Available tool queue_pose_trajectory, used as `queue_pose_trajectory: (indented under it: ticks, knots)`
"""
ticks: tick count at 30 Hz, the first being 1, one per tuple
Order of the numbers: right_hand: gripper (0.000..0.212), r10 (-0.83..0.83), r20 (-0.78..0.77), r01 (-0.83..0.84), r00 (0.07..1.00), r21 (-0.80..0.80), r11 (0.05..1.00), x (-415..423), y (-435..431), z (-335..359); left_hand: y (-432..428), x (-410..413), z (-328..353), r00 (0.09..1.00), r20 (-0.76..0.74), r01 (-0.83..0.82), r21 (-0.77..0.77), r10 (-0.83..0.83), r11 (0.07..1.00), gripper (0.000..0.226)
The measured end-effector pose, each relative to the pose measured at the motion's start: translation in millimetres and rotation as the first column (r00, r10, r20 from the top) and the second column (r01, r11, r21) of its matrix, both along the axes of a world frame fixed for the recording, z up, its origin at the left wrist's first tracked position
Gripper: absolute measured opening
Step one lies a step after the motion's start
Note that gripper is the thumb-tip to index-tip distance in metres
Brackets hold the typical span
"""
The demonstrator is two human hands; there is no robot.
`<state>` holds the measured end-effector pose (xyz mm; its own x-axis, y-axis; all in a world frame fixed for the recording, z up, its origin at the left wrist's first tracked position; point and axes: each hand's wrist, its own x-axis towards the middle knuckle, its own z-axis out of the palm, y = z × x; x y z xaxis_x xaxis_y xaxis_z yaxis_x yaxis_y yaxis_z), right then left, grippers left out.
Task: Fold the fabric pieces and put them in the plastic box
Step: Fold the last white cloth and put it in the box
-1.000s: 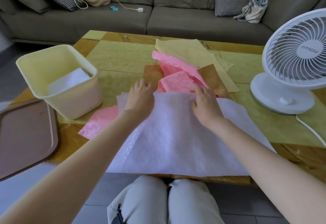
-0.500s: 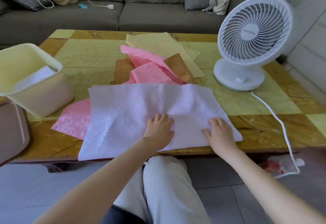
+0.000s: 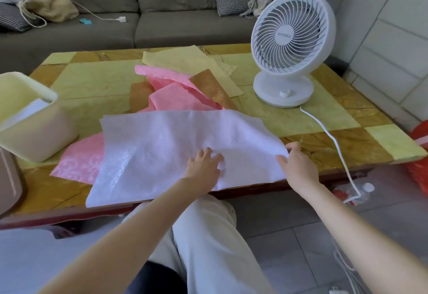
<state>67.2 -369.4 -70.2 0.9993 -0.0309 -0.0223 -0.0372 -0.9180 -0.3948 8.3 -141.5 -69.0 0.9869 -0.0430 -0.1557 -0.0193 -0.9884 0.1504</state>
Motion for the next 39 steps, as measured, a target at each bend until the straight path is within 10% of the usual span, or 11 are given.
queue_pose_trajectory:
  ticks: [7,14,29,34,39]
  knots:
    - [0.039,0.121,0.046,-0.103,0.992,-0.281,0.954,-16.4,-18.7,-3.2,-17.9,-17.8,-3.0,0.998,0.010,0.065,-0.039,-0.065,0.997,0.039]
    - [0.061,0.648,-0.026,-0.647,0.761,-0.085,0.757,-59.3,24.7,-19.7,0.3,-40.1,-0.6,0.994,-0.034,0.100,-0.102,-0.104,0.990,0.032]
    - [0.028,0.467,0.049,-0.438,0.883,-0.271,0.857,-37.7,24.7,14.8,48.6,-66.6,11.5,0.987,0.047,-0.152,-0.020,0.152,0.988,0.035]
    - [0.048,0.424,-0.110,-0.437,0.899,-0.287,0.852,-42.0,7.4,15.1,48.2,-75.3,28.7,0.993,0.015,-0.114,-0.015,0.114,0.993,0.036]
    - [0.023,0.473,-0.380,-0.555,0.795,-0.142,0.819,-44.2,-16.5,13.1,47.0,-82.6,35.7,0.981,-0.185,-0.093,-0.194,0.057,0.977,0.036]
